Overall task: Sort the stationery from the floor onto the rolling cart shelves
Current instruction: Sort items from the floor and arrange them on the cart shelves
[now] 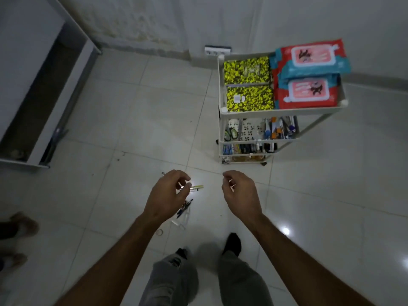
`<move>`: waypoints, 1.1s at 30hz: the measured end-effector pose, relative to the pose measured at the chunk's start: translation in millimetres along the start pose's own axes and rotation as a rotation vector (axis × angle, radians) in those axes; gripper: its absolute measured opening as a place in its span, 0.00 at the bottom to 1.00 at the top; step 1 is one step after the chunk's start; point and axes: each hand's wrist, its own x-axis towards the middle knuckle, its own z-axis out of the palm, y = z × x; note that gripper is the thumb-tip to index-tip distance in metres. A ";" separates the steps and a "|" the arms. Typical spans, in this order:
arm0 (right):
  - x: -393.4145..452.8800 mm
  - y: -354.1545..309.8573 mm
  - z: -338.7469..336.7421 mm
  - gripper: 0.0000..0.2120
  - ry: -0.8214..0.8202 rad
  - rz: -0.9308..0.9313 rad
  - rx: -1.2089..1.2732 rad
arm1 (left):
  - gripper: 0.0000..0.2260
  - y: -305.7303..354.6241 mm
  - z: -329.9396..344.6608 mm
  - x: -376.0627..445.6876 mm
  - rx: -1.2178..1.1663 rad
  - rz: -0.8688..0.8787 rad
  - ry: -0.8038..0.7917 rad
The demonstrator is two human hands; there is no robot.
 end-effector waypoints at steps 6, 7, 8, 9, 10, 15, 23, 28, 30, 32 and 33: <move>-23.9 64.2 89.5 0.10 -0.121 0.063 -0.009 | 0.02 -96.7 36.5 -4.8 0.015 -0.087 -0.097; -27.2 76.7 109.7 0.10 -0.139 0.071 -0.012 | 0.02 -117.9 46.1 -4.1 0.020 -0.083 -0.111; -30.3 89.9 131.0 0.10 -0.161 0.079 -0.016 | 0.02 -139.8 57.2 -2.7 0.016 -0.082 -0.127; -32.0 104.0 153.7 0.10 -0.182 0.086 -0.022 | 0.02 -164.1 69.7 0.6 0.009 -0.078 -0.143; -34.1 119.1 178.0 0.10 -0.205 0.086 -0.033 | 0.03 -190.6 83.8 3.8 0.004 -0.076 -0.159; -44.5 197.2 305.3 0.10 -0.240 0.117 -0.056 | 0.04 -331.1 166.6 17.4 0.044 -0.007 -0.284; -40.8 322.3 490.6 0.13 -0.322 0.082 -0.145 | 0.08 -513.5 288.9 47.6 0.141 0.077 -0.432; -26.1 390.1 568.3 0.21 -0.394 -0.112 -0.338 | 0.11 -596.1 339.3 74.2 0.219 0.325 -0.386; -21.6 409.4 589.3 0.24 -0.362 -0.154 -0.369 | 0.13 -617.6 350.2 88.9 0.290 0.417 -0.370; -19.2 422.1 603.8 0.24 -0.309 -0.210 -0.359 | 0.17 -637.6 358.7 98.7 0.352 0.470 -0.349; -19.3 427.5 609.1 0.23 -0.280 -0.233 -0.347 | 0.19 -646.8 363.4 100.4 0.374 0.484 -0.344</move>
